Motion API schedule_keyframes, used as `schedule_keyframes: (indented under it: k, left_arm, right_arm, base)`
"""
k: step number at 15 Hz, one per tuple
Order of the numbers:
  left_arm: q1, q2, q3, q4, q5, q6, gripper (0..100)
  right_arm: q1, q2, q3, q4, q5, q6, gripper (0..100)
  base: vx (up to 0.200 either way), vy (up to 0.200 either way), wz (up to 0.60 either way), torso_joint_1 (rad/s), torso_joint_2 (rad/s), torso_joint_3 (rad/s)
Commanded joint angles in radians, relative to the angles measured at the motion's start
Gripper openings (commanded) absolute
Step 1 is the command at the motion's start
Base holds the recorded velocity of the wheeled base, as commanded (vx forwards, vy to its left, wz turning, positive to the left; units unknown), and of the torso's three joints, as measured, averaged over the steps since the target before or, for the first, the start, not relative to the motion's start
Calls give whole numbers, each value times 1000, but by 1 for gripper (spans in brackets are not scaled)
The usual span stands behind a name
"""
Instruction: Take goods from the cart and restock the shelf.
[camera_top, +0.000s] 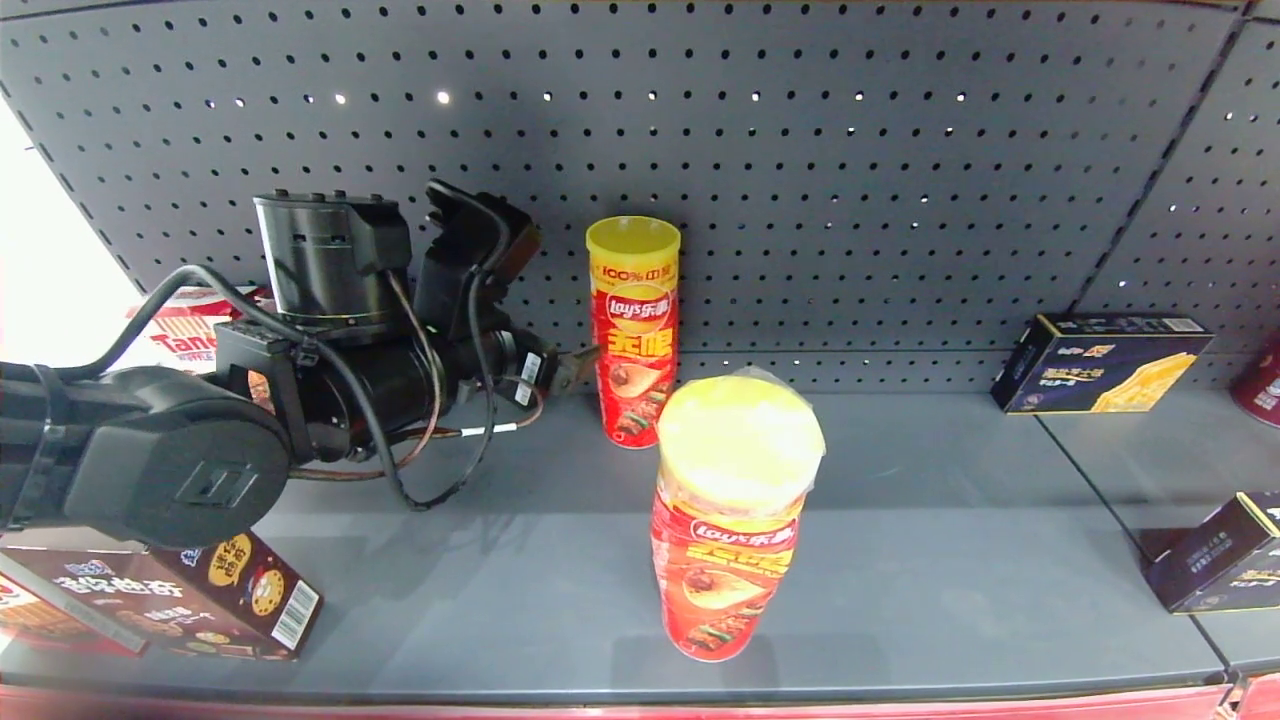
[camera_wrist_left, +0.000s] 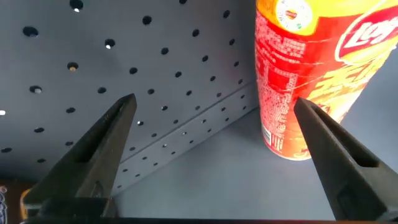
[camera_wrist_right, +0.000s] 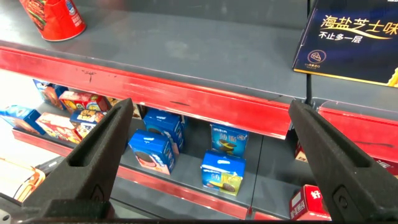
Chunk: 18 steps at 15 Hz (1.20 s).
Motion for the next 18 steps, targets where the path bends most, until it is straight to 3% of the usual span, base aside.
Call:
schedule_keyframes:
  k: [1,2,3,7,18]
  left_arm:
    - [0,-55,3,39,2,0,100]
    - [1,-61,1,51,6,0,100]
    - [15,-66,1,59,48,1,100]
    - [28,-46,3,63,95,44,100]
    - [18,66,-31,54,100,41,100]
  right_arm:
    - [0,1,0,1,0,-1,100]
    - [0,1,0,1,0,-1,100]
    - [0,1,0,0,0,-1,100]
    - [0,1,0,0,0,-1,100]
    - [0,1,0,0,0,-1,100]
  base:
    - [0,0,0,0,0,0]
    - [0,0,0,0,0,0]
    - [0,0,0,0,0,0]
    - [0,0,0,0,0,0]
    - [0,0,0,0,0,0]
